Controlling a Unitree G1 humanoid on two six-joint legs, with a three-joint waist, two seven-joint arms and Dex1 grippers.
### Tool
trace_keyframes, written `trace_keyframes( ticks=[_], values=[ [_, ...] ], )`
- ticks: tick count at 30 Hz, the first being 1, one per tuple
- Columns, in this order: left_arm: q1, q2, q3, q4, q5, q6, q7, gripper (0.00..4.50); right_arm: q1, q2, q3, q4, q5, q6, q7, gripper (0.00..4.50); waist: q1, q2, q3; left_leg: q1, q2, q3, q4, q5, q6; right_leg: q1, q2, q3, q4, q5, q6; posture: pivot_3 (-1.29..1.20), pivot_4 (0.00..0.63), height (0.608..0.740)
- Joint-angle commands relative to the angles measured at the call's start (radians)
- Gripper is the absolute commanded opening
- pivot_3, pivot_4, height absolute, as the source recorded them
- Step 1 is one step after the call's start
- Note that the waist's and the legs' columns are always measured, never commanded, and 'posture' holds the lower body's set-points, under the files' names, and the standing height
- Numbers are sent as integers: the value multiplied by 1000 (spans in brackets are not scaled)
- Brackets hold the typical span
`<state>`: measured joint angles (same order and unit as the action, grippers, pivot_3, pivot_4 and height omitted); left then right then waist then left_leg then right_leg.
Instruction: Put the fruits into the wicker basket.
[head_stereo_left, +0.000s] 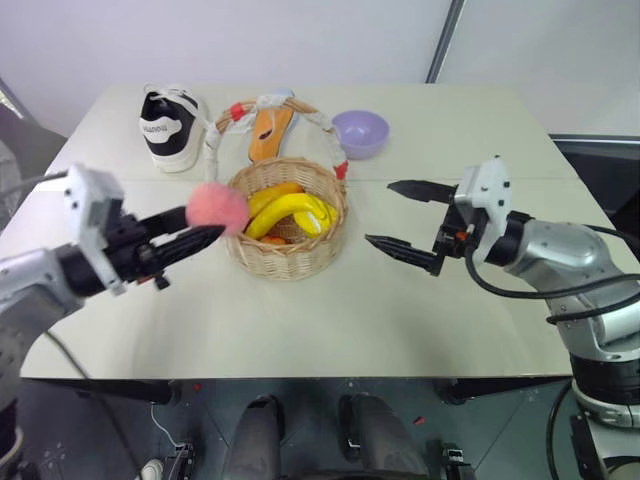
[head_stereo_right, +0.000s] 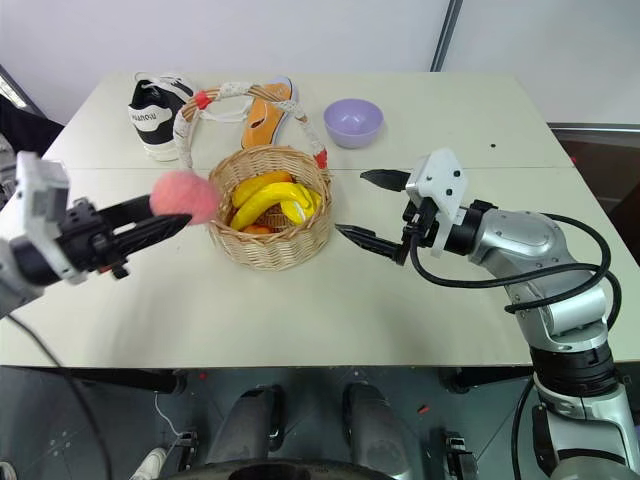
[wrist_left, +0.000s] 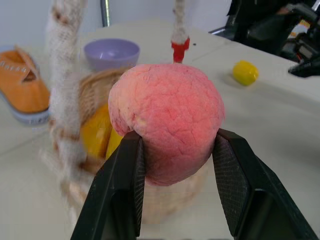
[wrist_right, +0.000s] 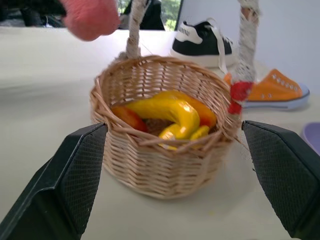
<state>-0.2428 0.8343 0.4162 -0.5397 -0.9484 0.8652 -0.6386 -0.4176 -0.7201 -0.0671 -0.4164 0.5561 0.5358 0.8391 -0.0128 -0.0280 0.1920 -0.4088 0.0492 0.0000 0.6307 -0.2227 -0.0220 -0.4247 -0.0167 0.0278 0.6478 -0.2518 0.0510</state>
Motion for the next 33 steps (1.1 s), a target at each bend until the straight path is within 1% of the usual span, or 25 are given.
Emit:
trace_keyframes(
  ticks=[1, 3, 5, 6, 7, 8, 9, 11, 14, 16, 19, 23, 27, 33],
  values=[
    [-114, -39, -143, 30, 87, -36, 50, 1858, 9, -15, -40, -8, -11, 26, -46, 4500, -3, 0, 0, 0, 0, 0, 0, 0, 0, 0, 1, 1, 0, 0, 1, 0, 150, 740],
    [-171, -88, -196, 81, 107, -35, 73, 1858, 30, -7, -58, -11, -10, 46, -81, 4500, 0, 0, 0, 0, 0, -1, -1, 0, 0, 0, 2, 1, 1, 1, 5, 0, 150, 740],
    [-174, -92, -245, 110, 156, -53, 47, 2555, 53, 6, -91, -5, -24, 75, -151, 4500, -4, 0, 0, 0, 1, -2, -1, 0, 0, -1, 3, 1, 1, 1, 5, 0, 150, 740],
    [-170, -91, -259, 117, 176, -64, 37, 2806, 63, 10, -105, -1, -27, 83, -175, 4500, -6, 0, 0, 0, 1, -2, -1, 0, 0, -1, 3, 1, 2, 1, 5, 0, 150, 740],
    [-169, -88, -278, 123, 205, -80, 31, 3502, 75, 16, -122, 6, -32, 91, -203, 4500, -7, 0, 0, 0, 1, -2, -1, 0, 0, -1, 3, 1, 2, 1, 5, 0, 150, 740],
    [-169, -85, -295, 125, 237, -104, 26, 3897, 87, 21, -137, 14, -39, 95, -227, 4500, -6, 0, 0, 0, 1, -2, -1, 0, 0, -2, 4, 1, 2, 1, 5, 0, 150, 740],
    [-169, -83, -312, 129, 272, -137, 15, 4412, 101, 30, -154, 25, -51, 100, -259, 4500, -4, 0, 0, 0, 1, -2, -1, 0, 0, -2, 4, 1, 2, 1, 5, 0, 150, 740],
    [-170, -97, -313, 140, 277, -169, -20, 4469, 119, 51, -179, 59, -94, 104, -339, 4500, -3, 0, 0, 0, 2, -2, -1, 0, 0, -2, 4, 1, 2, 0, 2, 0, 150, 740],
    [-168, -121, -315, 137, 254, -216, -96, 4469, 102, 89, -206, 148, -183, 151, -510, 4500, -2, 0, 0, 0, 1, -1, 0, 0, 0, -2, 4, 1, 2, -1, 1, 0, 150, 740],
    [-161, -123, -334, 117, 258, -236, -141, 4469, 87, 97, -204, 201, -228, 181, -573, 4500, -2, 0, 0, 0, 1, -1, 0, 0, 0, -2, 3, 2, 2, 0, 1, 0, 150, 740],
    [-154, -134, -364, 73, 222, -235, -215, 4469, 25, 144, -228, 359, -252, 207, -658, 4500, -5, 1, 0, 0, 1, 0, 0, 0, 0, -2, 3, 3, 2, 0, 1, 0, 150, 740],
    [-162, -154, -381, 62, 228, -229, -213, 4469, -29, 158, -217, 461, -291, 196, -695, 4500, -6, 2, 1, 0, 1, 0, -1, 0, 0, -2, 4, 4, 3, 0, 1, 0, 150, 740],
    [-154, -165, -378, 45, 227, -227, -199, 4469, -77, 180, -243, 529, -291, 228, -739, 4500, -8, 2, 1, 0, 1, 0, -1, 0, 0, -2, 4, 4, 3, 1, 4, 0, 150, 740],
    [-135, -169, -378, 25, 224, -223, -195, 4469, -119, 224, -288, 598, -245, 254, -744, 4500, -6, 2, 1, 0, 1, 0, -1, 0, 0, -2, 5, 4, 3, 1, 4, 0, 150, 740]
  ],
)
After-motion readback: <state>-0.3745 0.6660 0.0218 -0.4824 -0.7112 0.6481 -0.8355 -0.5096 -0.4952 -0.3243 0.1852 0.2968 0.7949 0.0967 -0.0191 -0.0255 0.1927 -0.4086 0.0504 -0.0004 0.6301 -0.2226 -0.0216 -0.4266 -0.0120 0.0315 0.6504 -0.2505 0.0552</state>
